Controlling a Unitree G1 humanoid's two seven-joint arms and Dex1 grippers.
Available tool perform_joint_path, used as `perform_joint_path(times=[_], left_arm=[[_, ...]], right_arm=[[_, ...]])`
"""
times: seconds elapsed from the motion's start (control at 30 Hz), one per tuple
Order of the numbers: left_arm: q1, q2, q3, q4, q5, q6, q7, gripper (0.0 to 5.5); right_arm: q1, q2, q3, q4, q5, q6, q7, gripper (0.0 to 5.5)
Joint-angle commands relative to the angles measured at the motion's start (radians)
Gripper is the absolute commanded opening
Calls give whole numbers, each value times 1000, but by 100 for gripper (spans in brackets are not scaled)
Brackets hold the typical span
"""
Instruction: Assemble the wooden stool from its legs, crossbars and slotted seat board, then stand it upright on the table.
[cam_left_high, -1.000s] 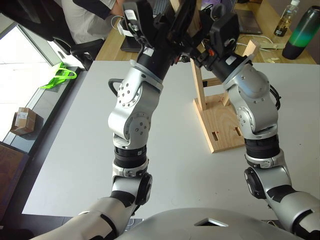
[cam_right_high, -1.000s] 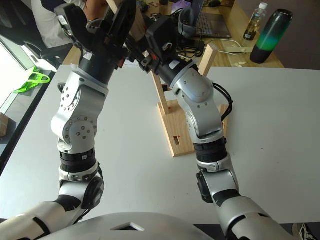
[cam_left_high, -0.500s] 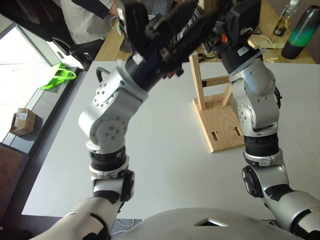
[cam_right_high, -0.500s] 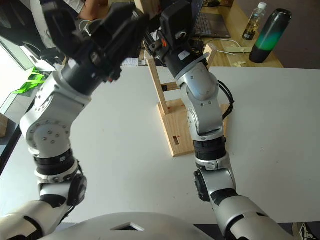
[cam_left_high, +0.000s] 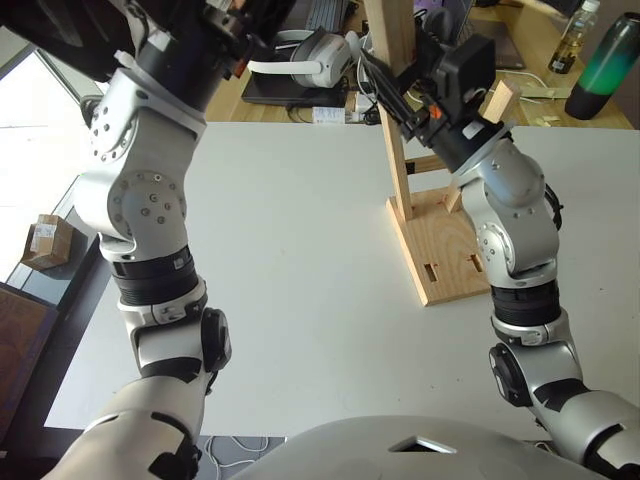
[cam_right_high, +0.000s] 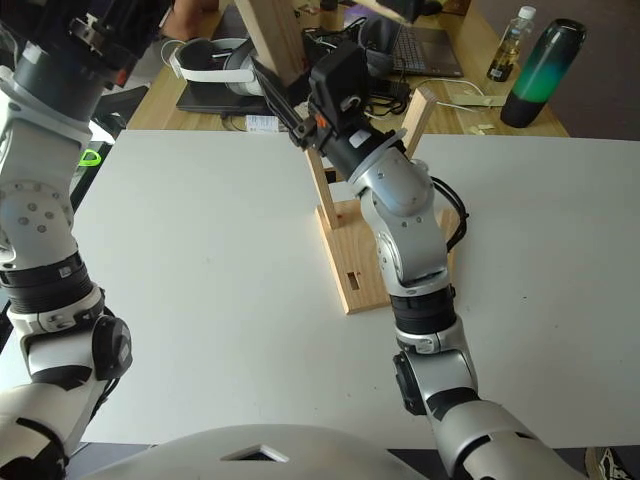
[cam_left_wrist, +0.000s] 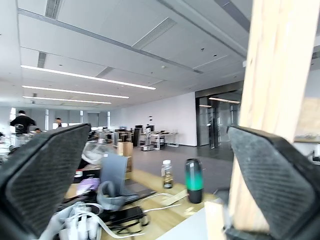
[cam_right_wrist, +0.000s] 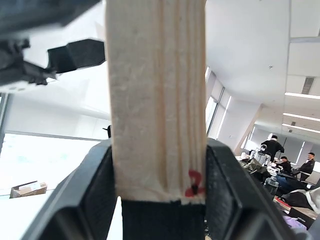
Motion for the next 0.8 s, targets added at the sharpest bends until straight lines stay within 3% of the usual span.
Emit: perform_joint_path(times=[0.03,0.2,0.53,0.63,0.8], left_arm=[[-52,2,75,15,-197,122,12,527],[-90,43,132,64,-281,158,3,527],[-88,66,62,22,-265,186,-25,509],[-86,64,62,22,-271,190,-22,475],[-73,61,69,26,-264,176,-24,475]], right_arm=[[2,4,3,-24,12,15,6,210],[17,-1,17,-33,11,19,18,210],[53,-50,88,-25,-51,36,58,209],[47,-37,69,-21,-40,44,37,208],[22,-6,20,-4,-25,61,-13,207]])
